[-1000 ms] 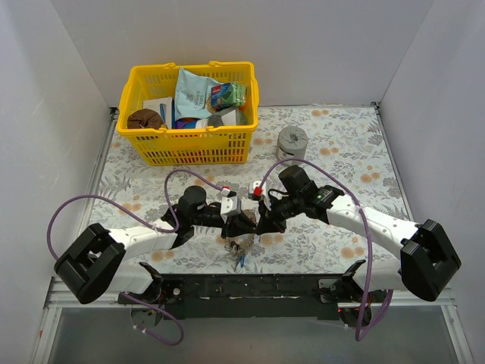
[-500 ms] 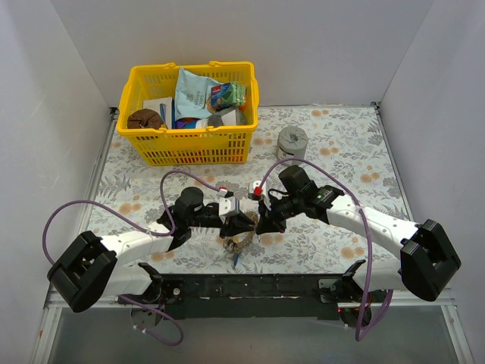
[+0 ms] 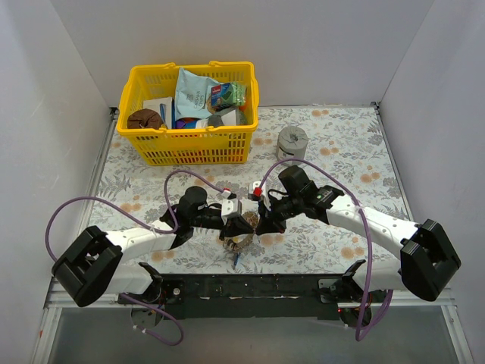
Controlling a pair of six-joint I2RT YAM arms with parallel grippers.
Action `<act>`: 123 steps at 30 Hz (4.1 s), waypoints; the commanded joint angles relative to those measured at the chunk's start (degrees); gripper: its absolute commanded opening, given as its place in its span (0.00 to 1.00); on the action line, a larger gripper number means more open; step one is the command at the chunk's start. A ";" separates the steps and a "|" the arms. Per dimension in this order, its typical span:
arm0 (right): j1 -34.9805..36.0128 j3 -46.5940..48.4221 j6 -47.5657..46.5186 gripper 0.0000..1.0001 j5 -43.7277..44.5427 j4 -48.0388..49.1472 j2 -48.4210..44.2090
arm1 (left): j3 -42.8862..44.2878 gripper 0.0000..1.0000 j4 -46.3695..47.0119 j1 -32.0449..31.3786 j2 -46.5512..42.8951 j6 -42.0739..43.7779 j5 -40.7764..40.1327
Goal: Put the keys on the keyring
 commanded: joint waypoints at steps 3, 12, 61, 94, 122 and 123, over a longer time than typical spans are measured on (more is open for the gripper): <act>0.16 2.44 -0.59 0.01 -1.02 1.65 -0.87 | 1.74 0.00 0.24 -0.08 -0.40 0.31 1.99; 0.16 -0.63 3.43 0.23 0.91 7.52 -4.11 | -2.72 0.00 12.27 0.01 -1.98 -7.24 -1.86; -4.67 -11.45 13.65 0.07 -14.99 27.05 -4.56 | -14.95 0.00 53.95 0.10 -1.71 -22.54 -11.02; -3.62 -10.22 9.34 0.01 -13.50 23.36 -0.96 | -14.69 0.00 57.73 0.10 -1.01 -24.48 -10.14; -2.83 -12.42 15.58 0.46 -8.22 29.42 -11.33 | -15.75 0.00 51.67 0.10 -3.39 -21.49 -9.70; -2.83 -12.24 16.01 0.43 -8.66 29.86 -11.24 | -15.92 0.00 51.75 0.10 -3.39 -21.49 -9.53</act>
